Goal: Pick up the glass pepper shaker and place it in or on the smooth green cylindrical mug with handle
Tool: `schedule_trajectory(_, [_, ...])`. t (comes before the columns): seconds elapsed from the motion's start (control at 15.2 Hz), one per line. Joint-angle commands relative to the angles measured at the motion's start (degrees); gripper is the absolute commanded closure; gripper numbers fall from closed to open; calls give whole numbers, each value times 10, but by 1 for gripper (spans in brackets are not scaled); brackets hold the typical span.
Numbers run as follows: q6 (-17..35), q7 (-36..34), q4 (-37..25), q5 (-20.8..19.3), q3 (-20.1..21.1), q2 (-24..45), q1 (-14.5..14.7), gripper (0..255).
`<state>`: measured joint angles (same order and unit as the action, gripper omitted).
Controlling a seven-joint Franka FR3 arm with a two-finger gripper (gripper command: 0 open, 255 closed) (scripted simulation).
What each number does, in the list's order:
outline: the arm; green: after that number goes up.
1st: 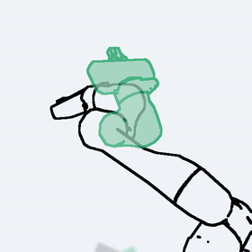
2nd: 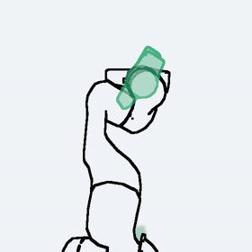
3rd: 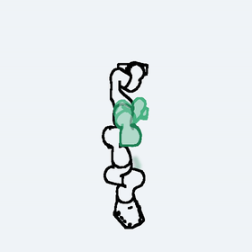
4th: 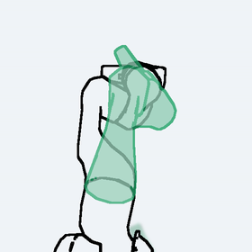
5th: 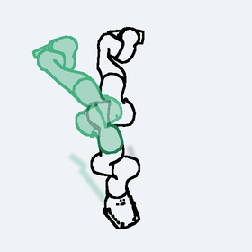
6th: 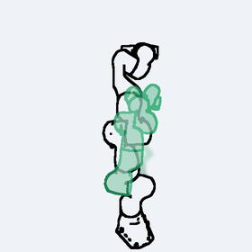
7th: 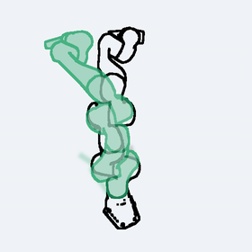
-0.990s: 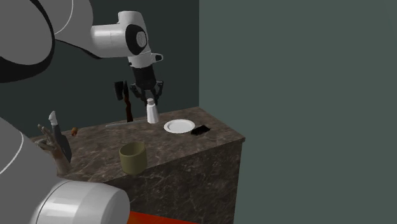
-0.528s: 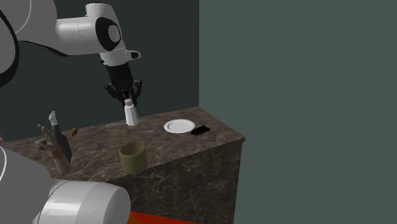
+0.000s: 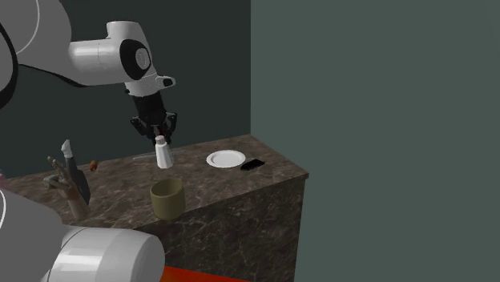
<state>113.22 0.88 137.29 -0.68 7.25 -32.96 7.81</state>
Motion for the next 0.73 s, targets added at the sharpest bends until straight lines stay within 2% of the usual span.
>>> schedule_trajectory(0.0, [17,-1,14,0,1,2,0,255])
schedule_trajectory(0.66, [98,-7,81,-1,5,17,0,255])
